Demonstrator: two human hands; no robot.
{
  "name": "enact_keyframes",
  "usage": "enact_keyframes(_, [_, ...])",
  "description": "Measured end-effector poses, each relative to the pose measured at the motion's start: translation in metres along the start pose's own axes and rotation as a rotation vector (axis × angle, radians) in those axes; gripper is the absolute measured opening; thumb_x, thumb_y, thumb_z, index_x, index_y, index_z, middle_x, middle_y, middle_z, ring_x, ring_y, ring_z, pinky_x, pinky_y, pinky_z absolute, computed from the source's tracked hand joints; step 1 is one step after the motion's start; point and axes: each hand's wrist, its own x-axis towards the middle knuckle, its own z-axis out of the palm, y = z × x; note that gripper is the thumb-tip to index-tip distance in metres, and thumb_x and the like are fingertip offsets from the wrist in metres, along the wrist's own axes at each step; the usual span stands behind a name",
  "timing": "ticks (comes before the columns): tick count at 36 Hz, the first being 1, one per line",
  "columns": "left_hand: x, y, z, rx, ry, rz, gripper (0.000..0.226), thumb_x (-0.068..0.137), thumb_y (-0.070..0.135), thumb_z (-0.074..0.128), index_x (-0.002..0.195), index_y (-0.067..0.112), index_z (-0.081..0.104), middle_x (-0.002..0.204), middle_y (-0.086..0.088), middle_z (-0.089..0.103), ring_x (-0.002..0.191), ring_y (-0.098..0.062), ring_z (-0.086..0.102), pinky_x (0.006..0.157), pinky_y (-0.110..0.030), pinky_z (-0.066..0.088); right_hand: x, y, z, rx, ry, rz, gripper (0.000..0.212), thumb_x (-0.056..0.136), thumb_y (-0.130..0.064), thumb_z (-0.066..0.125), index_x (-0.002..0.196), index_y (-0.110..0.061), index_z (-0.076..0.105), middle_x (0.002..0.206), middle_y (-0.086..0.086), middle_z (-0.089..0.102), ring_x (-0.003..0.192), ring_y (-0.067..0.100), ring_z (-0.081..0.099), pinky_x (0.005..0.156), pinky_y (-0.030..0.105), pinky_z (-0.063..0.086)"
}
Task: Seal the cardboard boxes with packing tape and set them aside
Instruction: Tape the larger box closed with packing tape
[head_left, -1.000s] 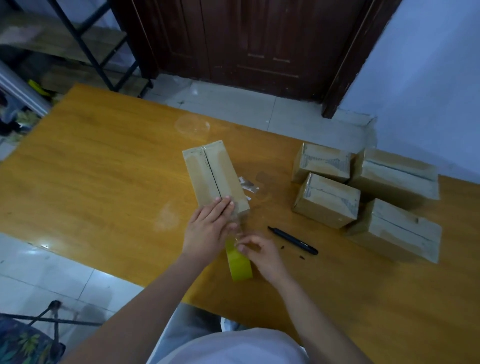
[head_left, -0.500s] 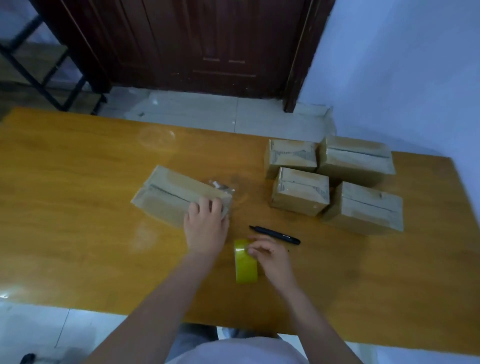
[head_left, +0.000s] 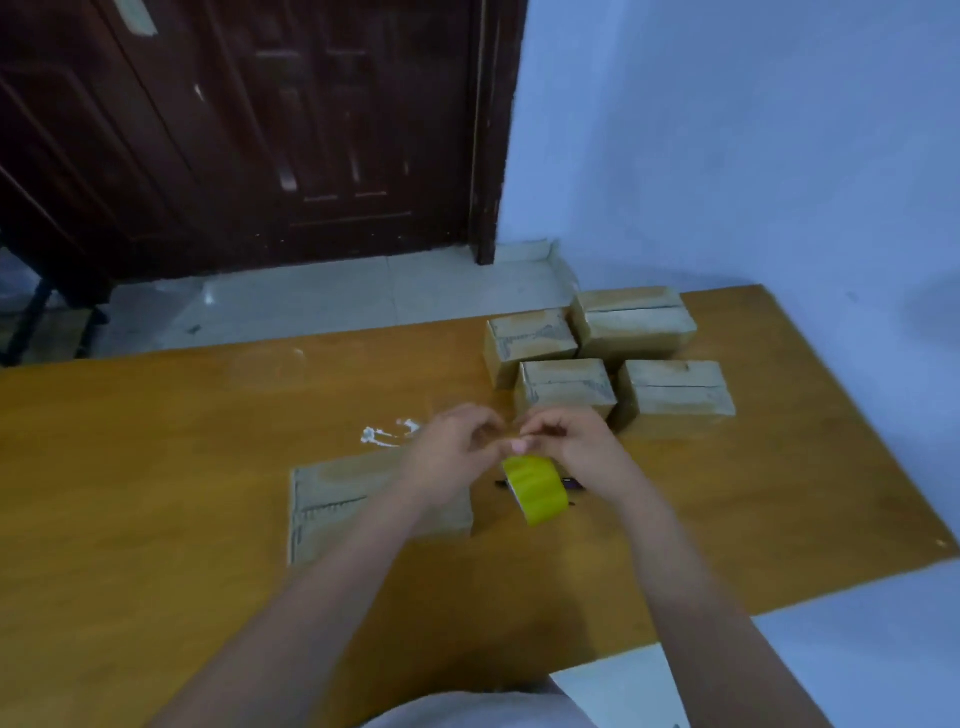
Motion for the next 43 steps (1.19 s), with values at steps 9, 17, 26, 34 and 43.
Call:
enact_keyframes(9, [0.018,0.002,-0.038,0.058,0.051,0.150,0.015,0.086,0.009,0.066,0.072,0.007,0.065,0.057,0.012,0.044,0.063,-0.014,0.042,0.057,-0.028,0.023,0.002,-0.054,0.015,-0.107,0.130,0.045,0.013,0.083,-0.022,0.071,0.090,-0.011,0.075,0.082,0.000,0.068,0.085,0.016,0.061,0.084,0.038,0.049])
enact_keyframes(17, [0.036,-0.007,-0.049,-0.024,0.159,-0.126,0.026,0.089,0.020,0.063,0.066,0.007,0.061,0.067,-0.010,0.060,0.072,-0.032,0.058,0.065,-0.038,0.044,-0.032,-0.062,0.048,0.004,0.251,0.150,0.050,0.097,-0.034,0.049,0.140,-0.012,0.035,0.126,-0.006,0.052,0.113,0.008,0.048,0.088,0.024,0.041])
enact_keyframes(26, [0.053,-0.025,-0.041,-0.069,-0.016,-0.320,0.029,0.089,0.026,0.064,0.064,0.012,0.065,0.063,-0.003,0.069,0.068,-0.023,0.067,0.066,-0.033,0.053,-0.060,-0.039,0.063,-0.034,0.302,0.220,0.040,0.092,-0.036,0.058,0.065,-0.013,0.042,0.062,0.005,0.034,0.057,0.016,0.035,0.058,0.033,0.025])
enact_keyframes(34, [0.053,-0.051,-0.020,0.199,-0.159,-0.272,0.031,0.092,0.037,0.058,0.071,0.016,0.067,0.073,-0.002,0.068,0.076,-0.022,0.065,0.060,-0.027,0.043,-0.058,-0.027,0.087,-0.435,0.199,0.629,0.048,0.094,-0.047,0.048,0.062,-0.012,0.038,0.060,-0.001,0.039,0.052,0.013,0.040,0.045,0.025,0.025])
enact_keyframes(43, [0.043,-0.079,-0.002,-0.028,-0.053,-0.217,0.027,0.095,0.029,0.056,0.074,0.013,0.061,0.057,0.005,0.047,0.056,-0.014,0.043,0.051,-0.028,0.026,-0.059,-0.004,0.108,-0.456,0.201,0.702,0.051,0.093,-0.054,0.046,0.065,-0.011,0.041,0.060,0.001,0.045,0.051,0.015,0.042,0.044,0.026,0.029])
